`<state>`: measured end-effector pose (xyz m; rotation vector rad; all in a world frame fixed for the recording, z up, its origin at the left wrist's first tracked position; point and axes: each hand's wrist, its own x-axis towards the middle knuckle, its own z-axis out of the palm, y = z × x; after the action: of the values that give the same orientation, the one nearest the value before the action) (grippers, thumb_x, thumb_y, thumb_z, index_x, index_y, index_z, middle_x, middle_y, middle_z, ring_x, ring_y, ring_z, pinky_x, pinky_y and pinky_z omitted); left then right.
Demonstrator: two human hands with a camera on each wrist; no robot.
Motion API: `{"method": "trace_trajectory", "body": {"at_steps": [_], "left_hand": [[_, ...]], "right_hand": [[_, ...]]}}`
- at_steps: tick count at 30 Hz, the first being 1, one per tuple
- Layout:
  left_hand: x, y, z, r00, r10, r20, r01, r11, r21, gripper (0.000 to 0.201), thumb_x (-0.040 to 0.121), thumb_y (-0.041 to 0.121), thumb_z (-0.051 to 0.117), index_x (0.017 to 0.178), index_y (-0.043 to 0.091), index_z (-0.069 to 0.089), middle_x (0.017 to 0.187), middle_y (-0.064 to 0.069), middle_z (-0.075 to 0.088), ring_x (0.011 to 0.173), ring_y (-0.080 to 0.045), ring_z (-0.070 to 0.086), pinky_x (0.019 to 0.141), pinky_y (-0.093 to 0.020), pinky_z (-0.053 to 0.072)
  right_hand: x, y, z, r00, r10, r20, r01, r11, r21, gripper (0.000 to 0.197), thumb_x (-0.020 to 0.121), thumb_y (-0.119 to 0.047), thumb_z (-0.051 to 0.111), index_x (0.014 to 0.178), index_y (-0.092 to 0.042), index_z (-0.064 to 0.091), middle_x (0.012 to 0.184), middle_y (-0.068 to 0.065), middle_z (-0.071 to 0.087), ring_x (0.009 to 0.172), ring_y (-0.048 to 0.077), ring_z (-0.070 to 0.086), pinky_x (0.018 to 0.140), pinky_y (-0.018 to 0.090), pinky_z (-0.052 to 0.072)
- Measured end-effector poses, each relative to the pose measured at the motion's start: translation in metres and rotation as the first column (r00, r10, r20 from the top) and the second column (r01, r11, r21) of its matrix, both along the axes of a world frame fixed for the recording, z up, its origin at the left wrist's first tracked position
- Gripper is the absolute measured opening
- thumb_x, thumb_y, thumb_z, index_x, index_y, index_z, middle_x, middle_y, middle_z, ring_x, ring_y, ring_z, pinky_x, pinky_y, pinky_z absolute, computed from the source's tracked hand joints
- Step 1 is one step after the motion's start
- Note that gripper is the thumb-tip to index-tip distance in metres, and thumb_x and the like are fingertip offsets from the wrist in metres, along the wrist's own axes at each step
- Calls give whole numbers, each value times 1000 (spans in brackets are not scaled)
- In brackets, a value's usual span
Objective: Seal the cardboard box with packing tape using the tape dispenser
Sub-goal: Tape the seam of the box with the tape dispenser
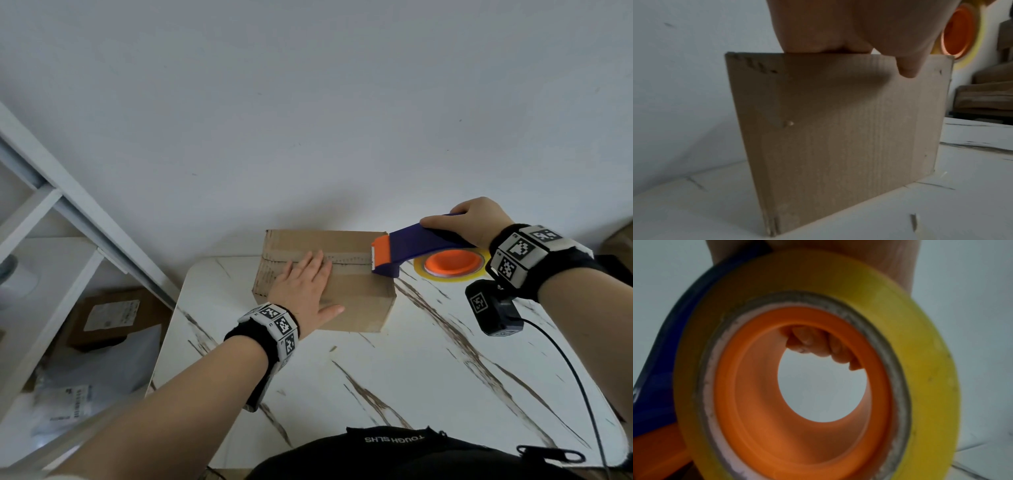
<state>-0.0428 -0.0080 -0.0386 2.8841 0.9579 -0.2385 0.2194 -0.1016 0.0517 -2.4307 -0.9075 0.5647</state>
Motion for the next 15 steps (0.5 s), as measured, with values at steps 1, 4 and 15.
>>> {"method": "trace_trajectory", "body": {"at_steps": [1,4,15], "left_hand": [[2,-1,0,1000,5,-4,-5,1000,-7,81,88,64,28,149,18,-2,159,-2,-8,146,-18,-6,120,-42,1],[7,-3,1,1000,7,2,-7,1000,-26,78,88,64,30,149,24,3,159,-1,-5,146,-23,-2,119,-49,5],[21,-20,1,997,-27,71,26,999,21,74,91,58,31,148,18,8,159,-1,4,146,-17,4,120,-39,-2]], "right_hand": [[0,-1,0,1000,-3,-3,3,1000,-2,45,74,-46,72,66,-5,55,68,13,43,66,25,42,62,31,31],[2,-2,-2,1000,-5,-12,5,1000,-3,46,75,-47,71,66,-5,54,68,13,43,66,25,42,63,31,31],[4,-6,-5,1000,8,-28,-7,1000,6,45,75,-47,71,68,-5,54,68,13,43,67,25,43,62,30,31]]}}
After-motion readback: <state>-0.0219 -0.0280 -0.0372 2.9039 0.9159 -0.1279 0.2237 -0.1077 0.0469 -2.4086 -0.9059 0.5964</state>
